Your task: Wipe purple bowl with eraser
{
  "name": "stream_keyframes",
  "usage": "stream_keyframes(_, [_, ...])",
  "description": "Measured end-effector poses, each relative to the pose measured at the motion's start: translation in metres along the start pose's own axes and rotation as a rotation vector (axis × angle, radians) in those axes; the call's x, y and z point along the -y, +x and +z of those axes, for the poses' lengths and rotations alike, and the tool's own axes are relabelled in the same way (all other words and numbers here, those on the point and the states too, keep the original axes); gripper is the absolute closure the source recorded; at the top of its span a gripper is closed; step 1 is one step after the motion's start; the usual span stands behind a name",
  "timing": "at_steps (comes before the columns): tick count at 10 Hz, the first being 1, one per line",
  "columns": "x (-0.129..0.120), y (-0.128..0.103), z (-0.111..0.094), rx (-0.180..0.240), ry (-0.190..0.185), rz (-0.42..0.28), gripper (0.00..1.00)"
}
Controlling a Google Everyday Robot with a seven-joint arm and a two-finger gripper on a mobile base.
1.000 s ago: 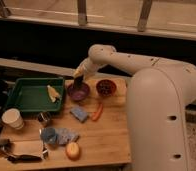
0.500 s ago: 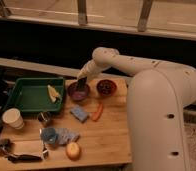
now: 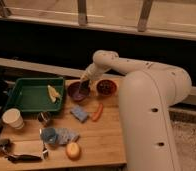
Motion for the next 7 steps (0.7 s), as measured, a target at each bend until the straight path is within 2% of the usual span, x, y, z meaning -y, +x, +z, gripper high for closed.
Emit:
stream_keyframes(4, [0.002,-0.01,0.021,-0.029,-0.009,-0.009,1.0])
stream_keyframes(7, [-0.001,-0.004,0.03,-0.065,-0.036,-0.014,1.0])
